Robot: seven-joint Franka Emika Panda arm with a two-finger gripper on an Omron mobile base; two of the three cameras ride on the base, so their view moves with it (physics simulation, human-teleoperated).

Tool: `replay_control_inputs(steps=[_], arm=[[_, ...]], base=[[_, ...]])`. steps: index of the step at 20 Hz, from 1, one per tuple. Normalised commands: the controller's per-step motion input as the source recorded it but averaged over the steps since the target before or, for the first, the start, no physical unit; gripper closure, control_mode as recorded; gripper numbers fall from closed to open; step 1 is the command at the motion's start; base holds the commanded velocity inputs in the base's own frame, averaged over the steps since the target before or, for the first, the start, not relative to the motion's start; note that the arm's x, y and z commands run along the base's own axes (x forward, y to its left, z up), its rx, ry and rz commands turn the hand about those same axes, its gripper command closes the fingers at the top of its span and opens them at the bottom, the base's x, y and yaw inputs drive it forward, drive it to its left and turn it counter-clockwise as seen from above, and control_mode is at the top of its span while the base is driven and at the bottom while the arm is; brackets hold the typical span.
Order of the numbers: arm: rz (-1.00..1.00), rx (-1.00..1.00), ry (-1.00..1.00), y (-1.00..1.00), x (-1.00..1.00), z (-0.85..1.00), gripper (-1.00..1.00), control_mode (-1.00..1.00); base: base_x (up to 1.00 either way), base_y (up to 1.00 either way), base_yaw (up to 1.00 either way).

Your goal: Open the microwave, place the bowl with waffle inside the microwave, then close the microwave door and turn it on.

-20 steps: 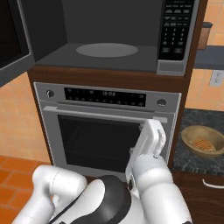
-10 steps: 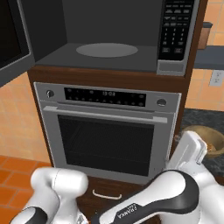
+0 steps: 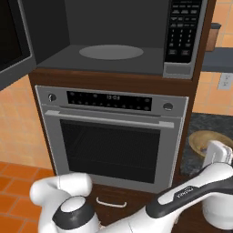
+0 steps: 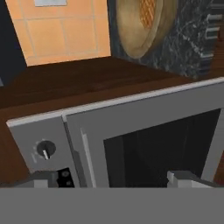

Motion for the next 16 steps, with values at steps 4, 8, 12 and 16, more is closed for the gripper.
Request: replay_control_inputs(steps=[4,8,12,16], arm=[[0.03,-0.15,0.15,-0.45,0.52,-0.48,-1.0,-1.0],[0.0,-0.07,0.22,-0.15,0.57,-0.14,-1.0,-1.0],[0.0,-0.01,0.27,-0.32,0.54,-0.15,-1.0,-1.0],[-0.04,0.0,0.31,-0.4,0.54,-0.29,-1.0,-1.0]], base=[[0.0,0.0,0.0],[0.0,0.0,0.0],[0.0,0.0,0.0],[0.0,0.0,0.0]])
